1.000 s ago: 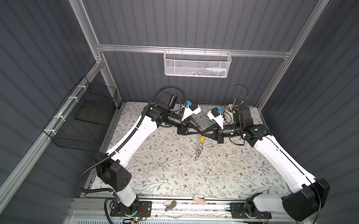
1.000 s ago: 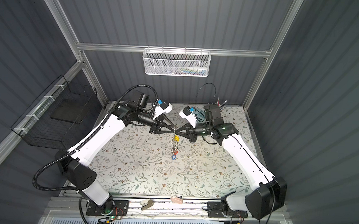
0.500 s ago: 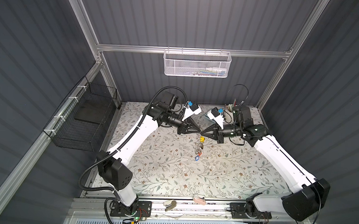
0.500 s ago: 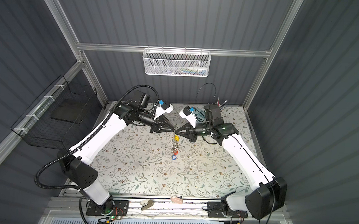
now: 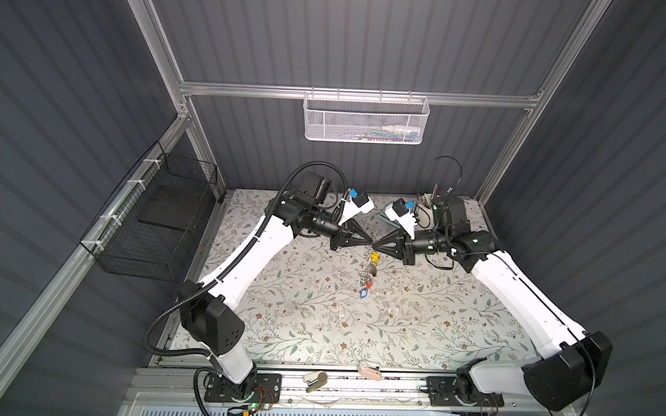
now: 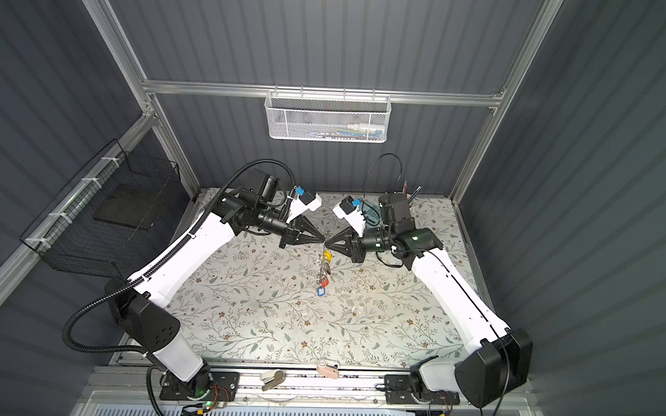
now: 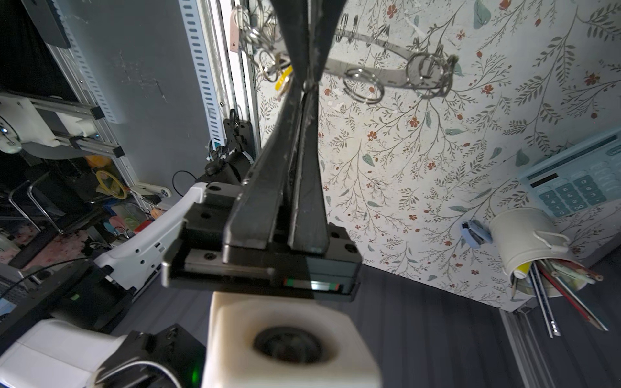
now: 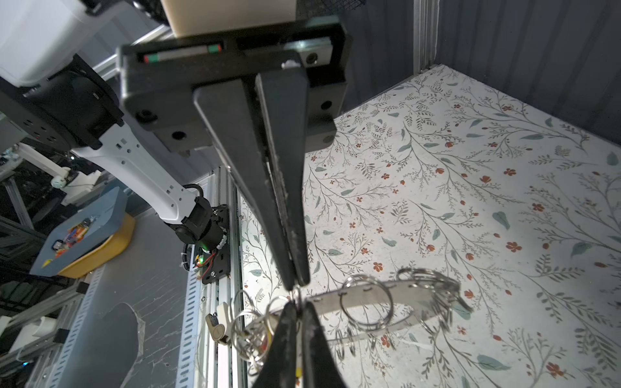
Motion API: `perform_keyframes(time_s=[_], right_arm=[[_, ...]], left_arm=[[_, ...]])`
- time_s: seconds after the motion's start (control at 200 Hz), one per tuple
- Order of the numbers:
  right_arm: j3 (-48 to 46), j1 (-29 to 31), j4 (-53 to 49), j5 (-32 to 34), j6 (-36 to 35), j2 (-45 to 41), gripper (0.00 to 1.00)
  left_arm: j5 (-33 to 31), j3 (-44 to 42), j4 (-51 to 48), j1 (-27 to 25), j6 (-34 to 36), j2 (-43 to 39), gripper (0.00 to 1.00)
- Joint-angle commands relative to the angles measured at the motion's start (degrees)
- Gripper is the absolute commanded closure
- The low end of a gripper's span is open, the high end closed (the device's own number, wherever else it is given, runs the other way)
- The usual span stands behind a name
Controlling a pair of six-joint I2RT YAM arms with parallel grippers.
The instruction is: Put the keys on the keyring
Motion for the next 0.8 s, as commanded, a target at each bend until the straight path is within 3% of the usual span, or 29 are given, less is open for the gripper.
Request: perform_keyframes(time_s=[0.0, 0.205, 0.425, 0.795], right_arm=[[0.2, -0.9, 1.9, -1.1, 1.6, -1.5, 0.71], [-4.5, -3.8, 8.4, -2.8, 6.5, -5.0, 0.56], [-7.1, -3.8, 13.0, -4.6, 10.7, -4.7, 0.56], [-6.3, -2.7, 17.0, -7.6, 13.7, -1.5, 0.55]], left_arm=[[-3.6, -4.7, 9.4, -0.4, -5.6, -4.2, 1.0], [-3.3, -11.0, 21.7, -0.4, -12.8, -8.5, 1.0], [-3.5, -22.4, 39.9, -0.4, -23.1, -14.6, 1.0], [-3.9, -27.7, 49.7, -0.4, -30.0, -17.0, 1.0]])
